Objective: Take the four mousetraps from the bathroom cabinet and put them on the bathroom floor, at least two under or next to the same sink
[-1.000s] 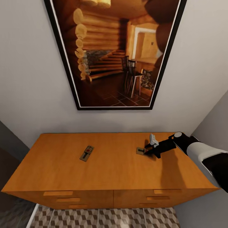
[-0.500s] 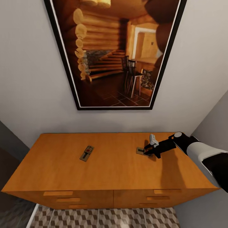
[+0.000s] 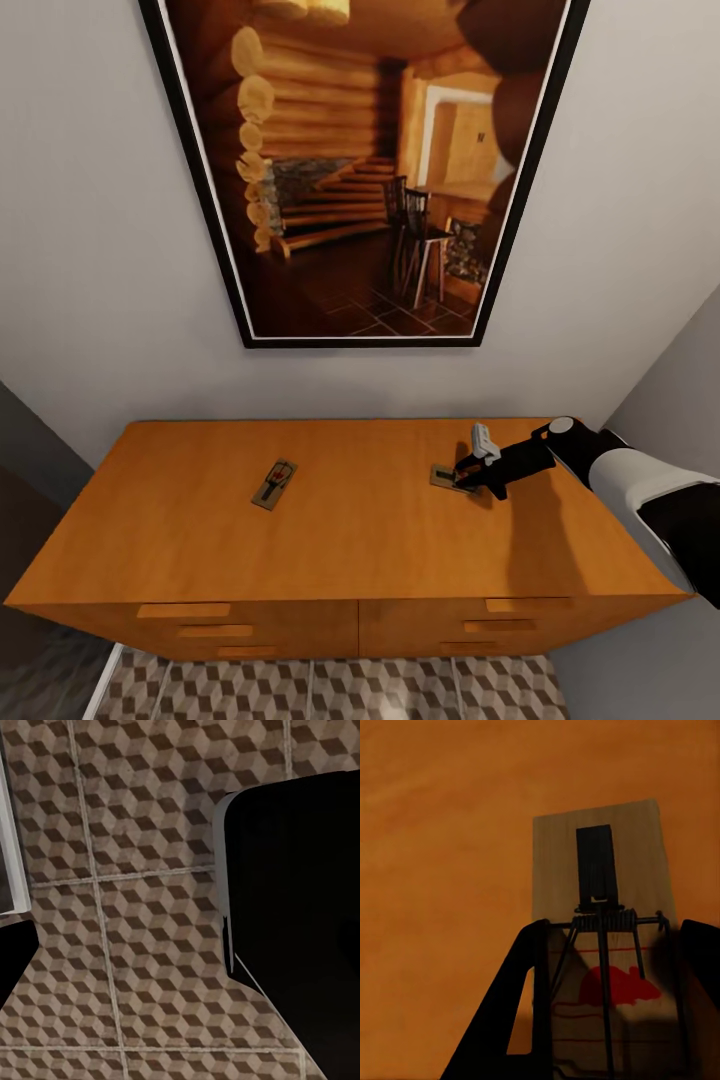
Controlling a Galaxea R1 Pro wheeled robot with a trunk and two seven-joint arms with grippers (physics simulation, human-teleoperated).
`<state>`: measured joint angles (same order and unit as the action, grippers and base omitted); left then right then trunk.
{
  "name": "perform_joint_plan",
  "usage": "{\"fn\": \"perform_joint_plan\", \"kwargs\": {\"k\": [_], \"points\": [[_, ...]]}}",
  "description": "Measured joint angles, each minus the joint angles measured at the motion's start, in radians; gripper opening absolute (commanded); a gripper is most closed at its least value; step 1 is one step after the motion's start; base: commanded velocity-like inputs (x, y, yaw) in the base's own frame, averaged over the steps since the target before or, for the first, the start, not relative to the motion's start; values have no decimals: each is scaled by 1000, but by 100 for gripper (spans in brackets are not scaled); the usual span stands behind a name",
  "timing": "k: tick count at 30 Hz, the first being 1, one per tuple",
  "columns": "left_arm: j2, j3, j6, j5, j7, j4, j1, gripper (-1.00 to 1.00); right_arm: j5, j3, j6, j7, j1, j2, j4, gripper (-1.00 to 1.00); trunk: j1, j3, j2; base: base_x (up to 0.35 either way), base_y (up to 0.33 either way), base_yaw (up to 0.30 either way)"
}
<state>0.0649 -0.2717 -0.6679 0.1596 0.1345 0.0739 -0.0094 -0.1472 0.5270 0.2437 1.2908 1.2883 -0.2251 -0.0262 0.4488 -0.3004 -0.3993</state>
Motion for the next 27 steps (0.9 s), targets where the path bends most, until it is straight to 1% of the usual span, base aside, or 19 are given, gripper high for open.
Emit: {"fn": "perform_joint_plan", "kwargs": {"k": [14,19,21,22,24,27], "points": [[0,0,0,-1,-1,0,0,100,-2,9,-11,-14,-3,3,-22,-100,0,0,0,0,0,0],[0,0,0,-1,-1,0,0,100,0,9,-17,-13,-13,3,-46,-100,0,0,0,0,0,0],[0,0,0,-1,-1,0,0,100,-1,18,-17,-11,-16,3,-60,-100,0,0,0,0,0,0],[-1,0,0,-1,-1,0,0,100,-2,30,-22,-10,-16,3,-73,-100,0,0,1,0,0,0],[-5,0,0,-2,-1,0,0,100,-2,47,-53,-12,-16,2,-106,-100,1,0,1,0,0,0],[-10,0,0,-1,-1,0,0,100,-2,48,-114,-12,-16,1,-163,-100,1,0,1,0,0,0]]}}
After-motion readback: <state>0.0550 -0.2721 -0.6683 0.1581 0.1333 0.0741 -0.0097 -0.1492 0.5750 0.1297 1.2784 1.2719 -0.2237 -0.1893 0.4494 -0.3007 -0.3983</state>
